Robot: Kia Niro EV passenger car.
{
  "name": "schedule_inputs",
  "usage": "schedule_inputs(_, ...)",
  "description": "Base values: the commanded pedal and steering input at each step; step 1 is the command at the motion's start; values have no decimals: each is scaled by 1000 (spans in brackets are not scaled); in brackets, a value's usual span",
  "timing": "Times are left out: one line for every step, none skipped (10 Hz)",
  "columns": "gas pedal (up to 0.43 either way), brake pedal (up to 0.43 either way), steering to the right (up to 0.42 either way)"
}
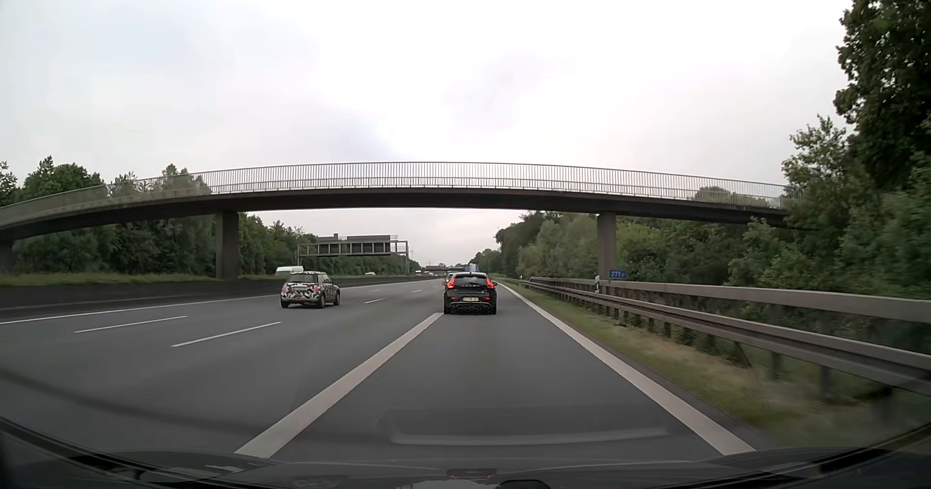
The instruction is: Follow the waypoints while adhering to traffic rules and regulations
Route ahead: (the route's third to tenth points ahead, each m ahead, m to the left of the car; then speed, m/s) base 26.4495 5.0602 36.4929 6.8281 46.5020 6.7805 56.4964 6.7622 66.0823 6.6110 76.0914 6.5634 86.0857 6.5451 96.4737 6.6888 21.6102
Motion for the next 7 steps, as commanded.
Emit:
schedule_inputs(189,0,0)
schedule_inputs(189,0,-3)
schedule_inputs(177,0,-3)
schedule_inputs(177,0,-3)
schedule_inputs(169,0,-3)
schedule_inputs(169,0,-3)
schedule_inputs(157,0,-3)
